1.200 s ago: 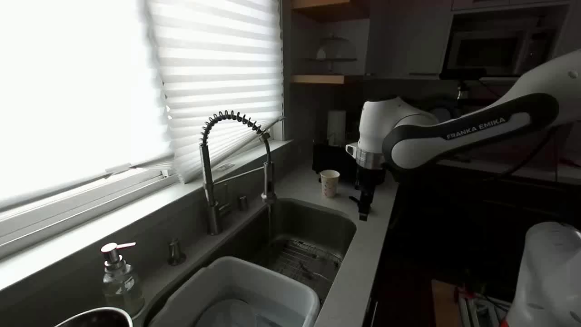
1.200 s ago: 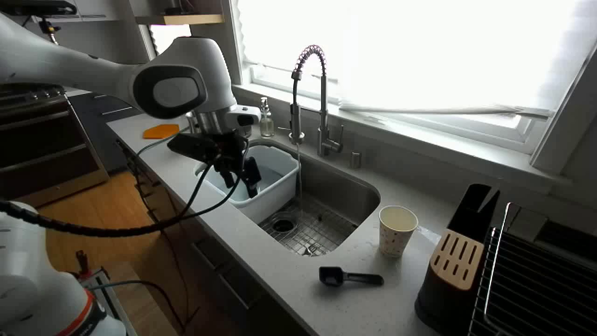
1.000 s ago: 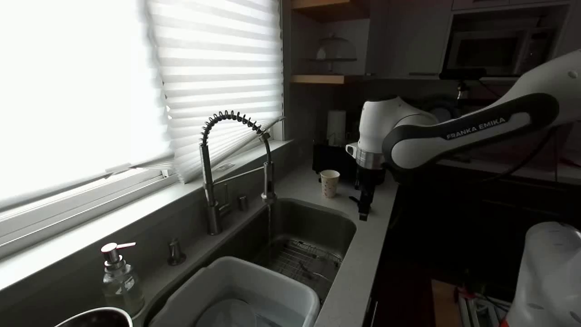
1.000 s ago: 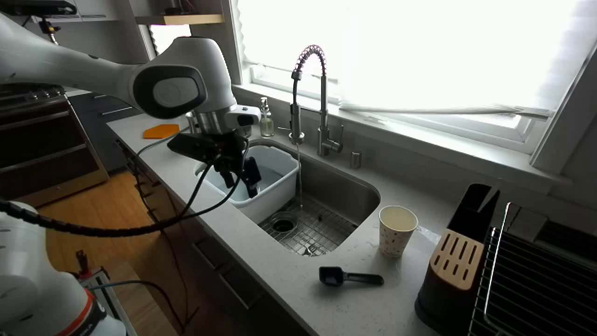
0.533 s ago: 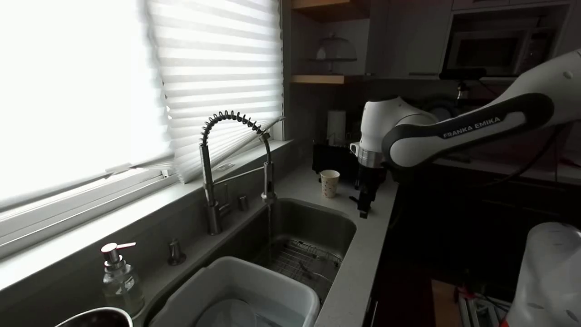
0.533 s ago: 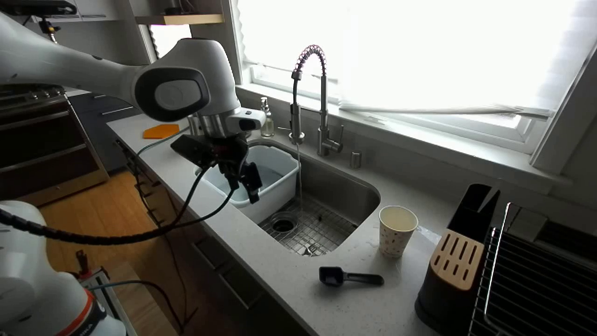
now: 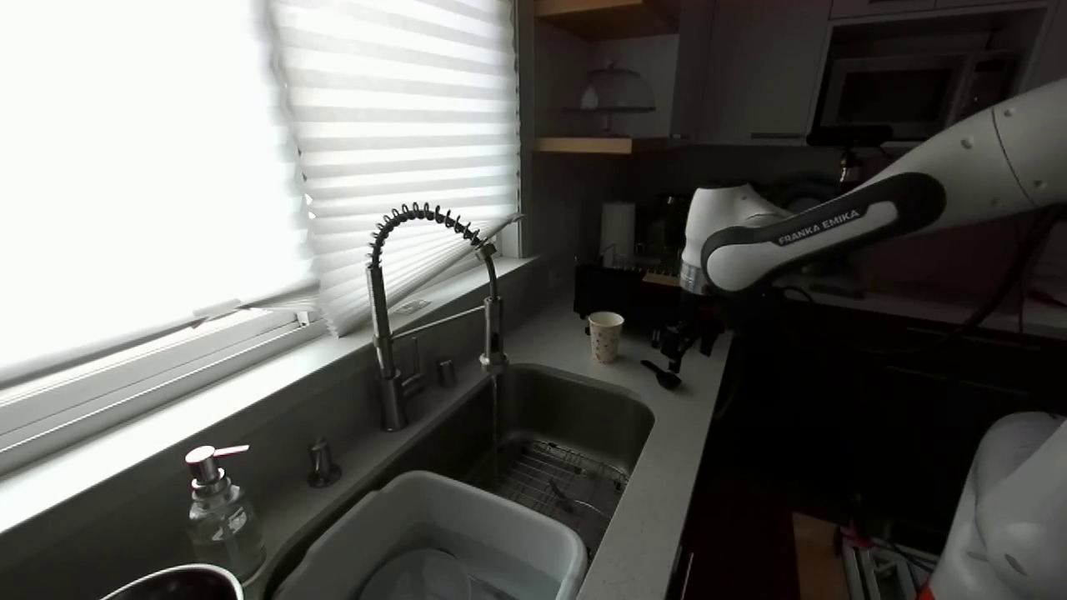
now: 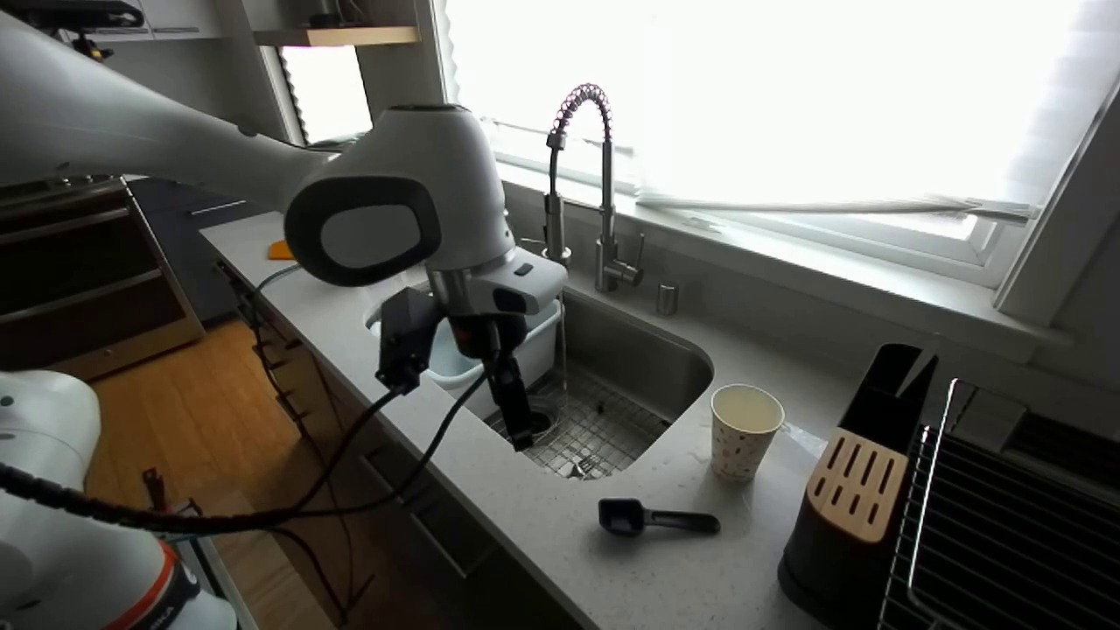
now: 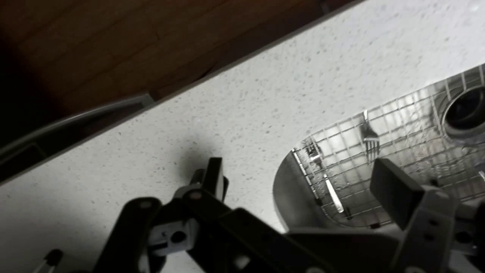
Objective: Pick up the black scoop and use it to move one scoop of water from the tap into the styrofoam cup
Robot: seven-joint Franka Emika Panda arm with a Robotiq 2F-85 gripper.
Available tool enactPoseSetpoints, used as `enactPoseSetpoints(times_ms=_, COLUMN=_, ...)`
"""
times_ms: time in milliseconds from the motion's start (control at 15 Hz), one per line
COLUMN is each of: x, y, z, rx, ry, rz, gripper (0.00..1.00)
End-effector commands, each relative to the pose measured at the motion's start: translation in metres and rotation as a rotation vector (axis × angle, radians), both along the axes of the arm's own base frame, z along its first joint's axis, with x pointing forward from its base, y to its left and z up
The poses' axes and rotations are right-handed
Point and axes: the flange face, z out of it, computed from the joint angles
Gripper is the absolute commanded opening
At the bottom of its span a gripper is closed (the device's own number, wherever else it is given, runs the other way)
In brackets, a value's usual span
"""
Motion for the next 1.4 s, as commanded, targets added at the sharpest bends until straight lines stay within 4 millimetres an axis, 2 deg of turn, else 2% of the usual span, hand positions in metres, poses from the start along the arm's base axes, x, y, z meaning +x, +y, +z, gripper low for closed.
enactPoseSetpoints(times_ms=0, x=0.01, y=-0.047, z=-0.02, rx=-0.063, ry=-0.066, rz=-0.175, gripper=1.0)
enactPoseSetpoints(times_ms=133, x=0.016, y=-0.065, z=-0.027, rx=-0.068, ry=-0.145, rz=-0.275, gripper=1.0)
enactPoseSetpoints(times_ms=200, x=0.007, y=-0.049, z=-0.017, rx=-0.055, ry=-0.114, rz=-0.191, gripper=1.0)
enactPoseSetpoints(times_ms=333, x=0.012, y=-0.061, z=-0.025, rx=-0.063, ry=-0.135, rz=-0.239, gripper=1.0)
enactPoseSetpoints(times_ms=533, x=0.016, y=-0.064, z=-0.026, rx=-0.065, ry=-0.136, rz=-0.254, gripper=1.0)
enactPoseSetpoints(times_ms=600, x=0.018, y=-0.075, z=-0.032, rx=-0.108, ry=-0.154, rz=-0.277, gripper=1.0)
enactPoseSetpoints(times_ms=800, x=0.019, y=-0.09, z=-0.038, rx=-0.116, ry=-0.195, rz=-0.263, gripper=1.0)
enactPoseSetpoints(times_ms=1333, x=0.019, y=-0.124, z=-0.063, rx=-0.036, ry=-0.243, rz=-0.247, gripper=1.0)
